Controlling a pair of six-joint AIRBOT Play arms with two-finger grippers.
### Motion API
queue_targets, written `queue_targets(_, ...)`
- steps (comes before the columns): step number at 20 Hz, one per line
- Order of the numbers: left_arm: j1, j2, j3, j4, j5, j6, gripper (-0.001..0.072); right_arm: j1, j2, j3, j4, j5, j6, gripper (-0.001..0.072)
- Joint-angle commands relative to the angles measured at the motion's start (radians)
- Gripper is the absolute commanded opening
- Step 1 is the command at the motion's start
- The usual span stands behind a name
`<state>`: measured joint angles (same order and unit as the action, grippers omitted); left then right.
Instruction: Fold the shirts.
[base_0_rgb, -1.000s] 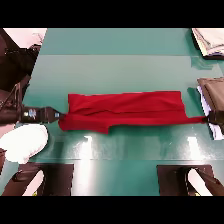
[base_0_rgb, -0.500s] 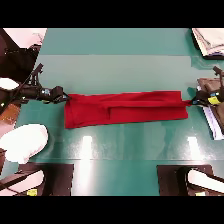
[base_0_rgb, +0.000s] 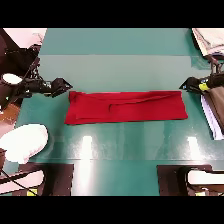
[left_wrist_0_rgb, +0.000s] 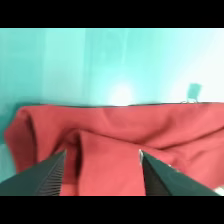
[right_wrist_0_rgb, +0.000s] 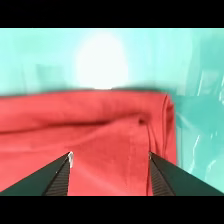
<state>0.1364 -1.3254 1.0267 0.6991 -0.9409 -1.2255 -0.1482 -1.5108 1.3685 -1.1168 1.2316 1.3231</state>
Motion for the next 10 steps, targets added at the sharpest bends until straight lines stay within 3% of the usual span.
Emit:
queue_targets(1, -0.001, -0.002, 0.045, -0.014, -0.124, 0.003, 0.0419, -0.045, -0.015, 0.057, 0.0, 0.158, -0.074, 0.0551)
queue_targets(2, -0.001, -0.002, 0.045, -0.024, -0.158, 0.004, 0.0143, -0.074, -0.015, 0.042, 0.0, 0.204, -0.104, 0.0551)
queue_targets(3, -0.003, -0.002, 0.045, -0.027, -0.182, 0.01, 0.0035, -0.106, -0.015, 0.015, 0.0, 0.226, -0.125, 0.0551)
queue_targets(6, -0.055, -0.002, 0.044, -0.024, -0.197, 0.014, 0.0036, -0.19, -0.016, -0.092, 0.016, 0.195, -0.176, 0.0553)
queue_targets(10, -0.183, -0.004, 0.044, -0.005, -0.121, 0.012, 0.0033, -0.28, -0.078, -0.157, 0.194, 0.192, -0.275, 0.059)
